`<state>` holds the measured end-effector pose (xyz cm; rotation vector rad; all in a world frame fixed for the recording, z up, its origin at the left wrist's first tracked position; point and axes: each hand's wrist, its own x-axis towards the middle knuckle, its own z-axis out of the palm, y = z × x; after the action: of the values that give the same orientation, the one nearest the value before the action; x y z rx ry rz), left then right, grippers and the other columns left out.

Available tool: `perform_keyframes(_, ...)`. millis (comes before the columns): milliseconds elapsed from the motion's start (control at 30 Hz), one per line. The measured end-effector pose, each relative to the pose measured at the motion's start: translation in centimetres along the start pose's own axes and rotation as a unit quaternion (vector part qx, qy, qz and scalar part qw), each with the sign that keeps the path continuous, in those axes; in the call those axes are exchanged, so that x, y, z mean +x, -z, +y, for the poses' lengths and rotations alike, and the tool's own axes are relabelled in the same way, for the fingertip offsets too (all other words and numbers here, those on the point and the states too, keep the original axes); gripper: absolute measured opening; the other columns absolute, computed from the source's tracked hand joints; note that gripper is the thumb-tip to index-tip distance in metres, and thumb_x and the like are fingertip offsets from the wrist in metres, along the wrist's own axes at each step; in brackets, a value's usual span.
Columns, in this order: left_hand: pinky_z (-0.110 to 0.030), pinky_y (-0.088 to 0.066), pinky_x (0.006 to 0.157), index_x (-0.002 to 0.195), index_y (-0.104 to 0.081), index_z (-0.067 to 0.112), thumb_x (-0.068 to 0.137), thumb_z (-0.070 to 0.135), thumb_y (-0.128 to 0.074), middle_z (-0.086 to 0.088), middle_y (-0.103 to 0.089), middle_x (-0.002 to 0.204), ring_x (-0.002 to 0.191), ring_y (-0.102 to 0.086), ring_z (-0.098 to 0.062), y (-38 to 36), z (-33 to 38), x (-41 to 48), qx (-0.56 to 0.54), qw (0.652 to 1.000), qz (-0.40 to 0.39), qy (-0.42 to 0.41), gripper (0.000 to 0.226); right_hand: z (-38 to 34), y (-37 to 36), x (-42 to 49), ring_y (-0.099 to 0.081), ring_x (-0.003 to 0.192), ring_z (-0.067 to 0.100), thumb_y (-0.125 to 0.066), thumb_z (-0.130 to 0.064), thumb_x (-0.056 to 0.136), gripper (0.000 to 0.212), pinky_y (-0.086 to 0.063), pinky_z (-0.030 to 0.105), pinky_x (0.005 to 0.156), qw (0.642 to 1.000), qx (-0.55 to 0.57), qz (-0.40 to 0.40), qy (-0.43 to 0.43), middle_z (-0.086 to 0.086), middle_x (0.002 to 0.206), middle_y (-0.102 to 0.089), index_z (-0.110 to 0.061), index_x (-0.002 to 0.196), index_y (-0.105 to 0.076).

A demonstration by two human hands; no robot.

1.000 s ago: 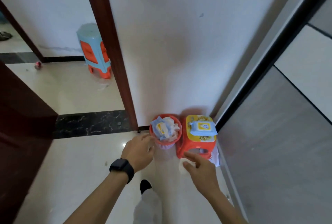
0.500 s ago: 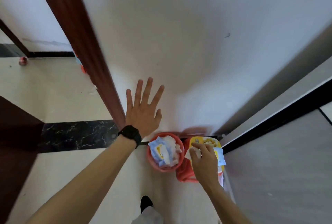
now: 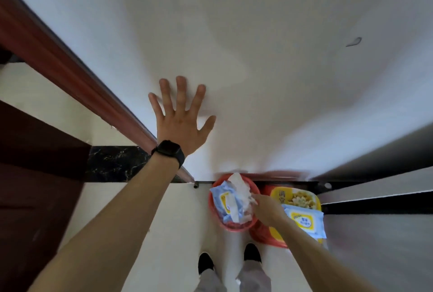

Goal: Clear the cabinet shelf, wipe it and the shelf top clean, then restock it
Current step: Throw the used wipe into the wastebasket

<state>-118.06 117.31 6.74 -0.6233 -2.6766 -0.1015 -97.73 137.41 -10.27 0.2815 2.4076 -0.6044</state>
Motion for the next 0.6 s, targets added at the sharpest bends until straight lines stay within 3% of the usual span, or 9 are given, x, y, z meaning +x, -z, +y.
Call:
perform_keyframes(133,-0.071,-0.003,0.113,0.152,0.020,0.033,0.092,0.070,-0.035,-0.018,0.011,0.158,0.143,0.008,-0.048,0.2,0.3,-0.1,0.020,0.999,-0.027,0.010,0.089,1.0,3.3,-0.6,-0.061,0.113,0.023,-0.046,-0.030,0.095,0.033,-0.040,0.025,0.085,0.999,0.015,0.034,0.008,0.001,0.121,-0.068,-0.029,0.123,-0.064)
perform_keyframes(200,-0.070,-0.004,0.114,0.153,0.018,0.033,0.092,0.069,-0.035,-0.015,0.013,0.161,0.145,0.011,-0.045,0.9,0.7,-0.3,0.028,0.998,-0.048,0.019,0.089,0.3,6.4,-1.9,-0.061,0.111,0.026,-0.048,-0.027,0.093,0.031,-0.042,0.029,0.089,0.998,0.019,0.049,0.039,0.002,0.114,-0.069,-0.027,0.116,-0.068)
perform_keyframes(267,-0.068,-0.006,0.115,0.155,0.012,0.031,0.091,0.064,-0.041,-0.010,0.019,0.162,0.147,0.013,-0.043,2.5,1.6,-0.7,0.012,0.998,-0.062,0.028,0.089,-1.2,9.6,-3.9,-0.056,0.120,0.029,-0.049,-0.023,0.097,0.030,-0.037,0.032,0.099,0.995,0.014,0.067,0.079,0.007,0.124,-0.066,-0.018,0.120,-0.068)
perform_keyframes(333,-0.065,-0.009,0.117,0.157,0.005,0.029,0.090,0.056,-0.046,-0.006,0.019,0.163,0.150,0.009,-0.038,4.0,2.6,-1.9,-0.024,0.996,-0.079,0.040,0.088,-2.7,12.3,-5.7,-0.042,0.136,0.023,-0.048,-0.027,0.101,0.034,-0.024,0.028,0.110,0.989,0.011,0.101,0.110,0.002,0.143,-0.054,-0.022,0.131,-0.062)
perform_keyframes(433,-0.052,-0.014,0.120,0.158,-0.006,0.028,0.093,0.049,-0.045,-0.002,-0.001,0.166,0.152,-0.007,-0.028,5.4,3.1,-5.6,-0.075,0.984,-0.122,0.107,0.078,-5.4,15.4,-8.2,-0.027,0.144,0.010,-0.047,-0.038,0.101,0.036,-0.016,0.018,0.112,0.969,0.008,0.162,0.187,-0.015,0.150,-0.043,-0.037,0.137,-0.054)
perform_keyframes(600,-0.042,-0.015,0.121,0.145,-0.040,0.037,0.096,0.047,-0.044,0.008,-0.036,0.155,0.145,-0.025,-0.017,9.3,0.4,-13.5,-0.107,0.937,-0.168,0.287,0.051,-12.6,18.5,-11.2,-0.034,0.140,0.009,-0.049,-0.043,0.099,0.034,-0.027,0.022,0.110,0.909,-0.031,0.215,0.355,-0.018,0.140,-0.052,-0.038,0.130,-0.060)
